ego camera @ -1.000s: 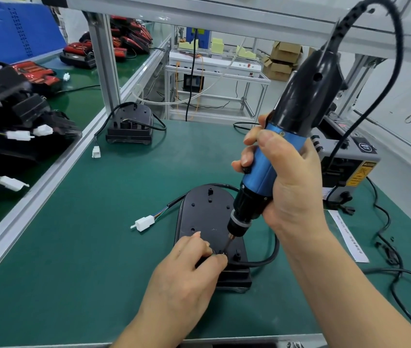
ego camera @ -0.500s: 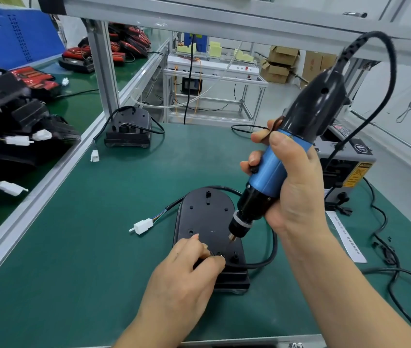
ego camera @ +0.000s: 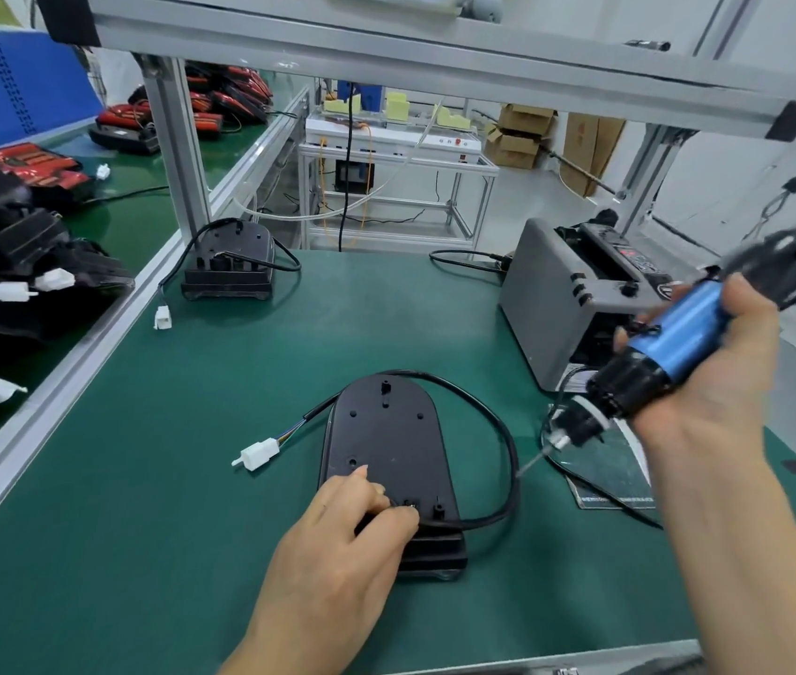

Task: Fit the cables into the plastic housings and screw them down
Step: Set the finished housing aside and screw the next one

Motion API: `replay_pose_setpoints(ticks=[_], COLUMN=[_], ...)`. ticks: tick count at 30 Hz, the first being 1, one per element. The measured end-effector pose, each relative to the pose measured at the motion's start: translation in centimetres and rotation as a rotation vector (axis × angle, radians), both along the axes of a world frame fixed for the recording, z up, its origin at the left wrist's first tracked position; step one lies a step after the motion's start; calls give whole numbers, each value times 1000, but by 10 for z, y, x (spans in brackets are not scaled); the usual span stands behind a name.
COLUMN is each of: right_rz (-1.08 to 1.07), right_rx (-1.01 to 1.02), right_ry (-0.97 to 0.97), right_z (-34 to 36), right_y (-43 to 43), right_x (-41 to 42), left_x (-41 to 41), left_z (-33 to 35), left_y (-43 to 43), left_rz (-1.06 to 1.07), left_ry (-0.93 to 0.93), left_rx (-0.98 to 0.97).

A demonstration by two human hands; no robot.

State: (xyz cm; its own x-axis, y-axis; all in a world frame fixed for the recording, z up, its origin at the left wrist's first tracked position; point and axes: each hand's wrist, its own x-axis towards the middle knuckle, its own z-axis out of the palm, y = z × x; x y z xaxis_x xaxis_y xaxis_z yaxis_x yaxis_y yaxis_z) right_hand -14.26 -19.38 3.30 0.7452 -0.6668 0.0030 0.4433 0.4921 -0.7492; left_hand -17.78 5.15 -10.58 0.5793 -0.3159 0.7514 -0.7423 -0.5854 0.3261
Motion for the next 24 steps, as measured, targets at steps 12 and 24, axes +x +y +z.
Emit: replay_pose_setpoints(ticks=[12, 24], right_rz=[-178, -52], right_rx=[-71, -368], right_ry=[515, 833], right_z=[-63, -89], right_y=[-81, -106], right_x=[-25, -9], left_x=[3, 3], left_z=[-5, -3], left_y=[-2, -3], left_rz=[8, 8], left_ry=[-53, -58], left_rx=[-25, -36])
